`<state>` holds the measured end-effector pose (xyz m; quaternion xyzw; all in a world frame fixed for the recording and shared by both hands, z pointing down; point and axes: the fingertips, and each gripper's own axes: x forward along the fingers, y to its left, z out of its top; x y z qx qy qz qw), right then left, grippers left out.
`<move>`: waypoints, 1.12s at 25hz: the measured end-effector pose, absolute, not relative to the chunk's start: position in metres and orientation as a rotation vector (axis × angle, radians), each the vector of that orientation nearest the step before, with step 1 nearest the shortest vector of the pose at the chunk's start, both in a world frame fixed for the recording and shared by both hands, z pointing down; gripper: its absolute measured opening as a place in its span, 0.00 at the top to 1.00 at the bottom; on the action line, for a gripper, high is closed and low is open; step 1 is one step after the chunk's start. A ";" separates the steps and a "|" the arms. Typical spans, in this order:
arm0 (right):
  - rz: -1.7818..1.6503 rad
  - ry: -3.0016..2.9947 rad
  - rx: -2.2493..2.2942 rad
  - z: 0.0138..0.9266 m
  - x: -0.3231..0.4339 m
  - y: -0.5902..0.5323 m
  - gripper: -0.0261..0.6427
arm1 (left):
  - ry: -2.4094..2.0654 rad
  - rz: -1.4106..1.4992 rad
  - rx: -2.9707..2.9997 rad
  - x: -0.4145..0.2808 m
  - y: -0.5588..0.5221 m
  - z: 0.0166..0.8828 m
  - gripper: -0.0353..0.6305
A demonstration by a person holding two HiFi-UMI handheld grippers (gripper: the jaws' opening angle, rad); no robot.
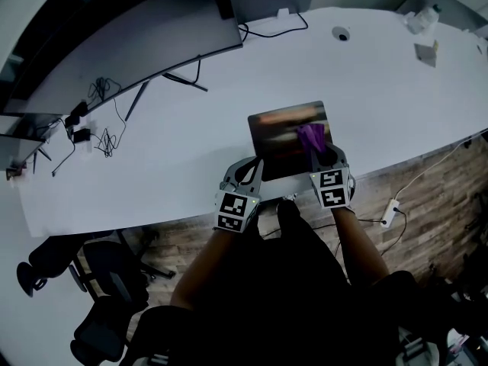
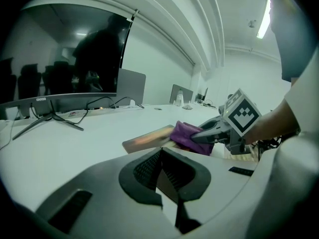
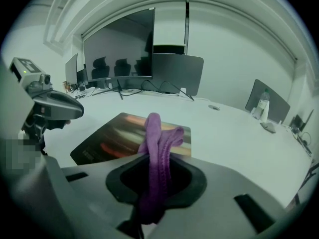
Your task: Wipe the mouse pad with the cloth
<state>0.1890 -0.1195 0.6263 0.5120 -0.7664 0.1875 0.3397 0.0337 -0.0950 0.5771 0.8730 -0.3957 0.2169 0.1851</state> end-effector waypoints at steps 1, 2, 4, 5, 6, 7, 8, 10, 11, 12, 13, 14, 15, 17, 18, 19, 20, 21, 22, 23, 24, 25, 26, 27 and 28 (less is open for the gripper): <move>0.489 -1.989 1.340 0.626 0.194 -0.120 0.86 | -1.111 0.611 2.463 0.036 -0.095 0.577 0.91; 0.488 -1.985 1.345 0.627 0.199 -0.121 0.86 | -1.108 0.613 2.466 0.038 -0.095 0.576 0.91; 0.481 -1.977 1.354 0.626 0.207 -0.122 0.86 | -1.104 0.621 2.469 0.041 -0.096 0.577 0.91; 0.478 -1.972 1.359 0.626 0.211 -0.123 0.86 | -1.102 0.623 2.468 0.042 -0.096 0.578 0.91; 0.477 -1.968 1.365 0.626 0.215 -0.123 0.86 | -1.101 0.625 2.466 0.043 -0.096 0.578 0.91; 0.477 -1.964 1.370 0.626 0.219 -0.123 0.86 | -1.101 0.627 2.465 0.044 -0.095 0.579 0.91; 0.477 -1.961 1.374 0.626 0.223 -0.123 0.86 | -1.100 0.628 2.464 0.046 -0.096 0.580 0.91; 0.473 -1.953 1.383 0.625 0.231 -0.123 0.86 | -1.098 0.629 2.466 0.049 -0.096 0.580 0.91; 0.471 -1.946 1.388 0.625 0.235 -0.123 0.86 | -1.097 0.629 2.468 0.050 -0.096 0.581 0.91; 0.468 -1.940 1.394 0.625 0.239 -0.123 0.86 | -1.097 0.628 2.470 0.051 -0.096 0.581 0.91; 0.466 -1.934 1.398 0.624 0.243 -0.123 0.86 | -1.096 0.628 2.471 0.052 -0.096 0.582 0.91; 0.464 -1.928 1.403 0.624 0.246 -0.122 0.86 | -1.096 0.628 2.472 0.053 -0.096 0.581 0.91; 0.463 -1.923 1.408 0.624 0.249 -0.123 0.86 | -1.094 0.629 2.471 0.054 -0.096 0.580 0.91; 0.461 -1.915 1.420 0.624 0.256 -0.123 0.86 | -1.094 0.631 2.470 0.054 -0.096 0.581 0.91; 0.460 -1.912 1.426 0.623 0.259 -0.123 0.86 | -1.097 0.633 2.472 0.053 -0.096 0.582 0.91; 0.459 -1.909 1.431 0.623 0.262 -0.123 0.86 | -1.100 0.635 2.474 0.052 -0.096 0.584 0.91; 0.458 -1.904 1.436 0.623 0.265 -0.123 0.86 | -1.103 0.637 2.474 0.051 -0.095 0.586 0.91; 0.457 -1.898 1.441 0.623 0.268 -0.123 0.86 | -1.104 0.640 2.471 0.050 -0.095 0.587 0.91; 0.455 -1.891 1.446 0.623 0.271 -0.123 0.86 | -1.103 0.641 2.467 0.050 -0.094 0.586 0.91; 0.453 -1.884 1.451 0.623 0.274 -0.123 0.86 | -1.104 0.638 2.465 0.050 -0.095 0.585 0.91; 0.451 -1.878 1.456 0.622 0.277 -0.123 0.86 | -1.107 0.634 2.465 0.050 -0.095 0.584 0.91; 0.451 -1.875 1.463 0.621 0.279 -0.124 0.86 | -1.111 0.633 2.466 0.050 -0.095 0.585 0.91; 0.450 -1.877 1.470 0.619 0.281 -0.124 0.86 | -1.114 0.633 2.466 0.049 -0.095 0.586 0.91; 0.447 -1.884 1.478 0.616 0.282 -0.125 0.86 | -1.116 0.631 2.466 0.049 -0.095 0.585 0.91; 0.442 -1.892 1.488 0.613 0.283 -0.125 0.86 | -1.118 0.628 2.467 0.049 -0.095 0.584 0.91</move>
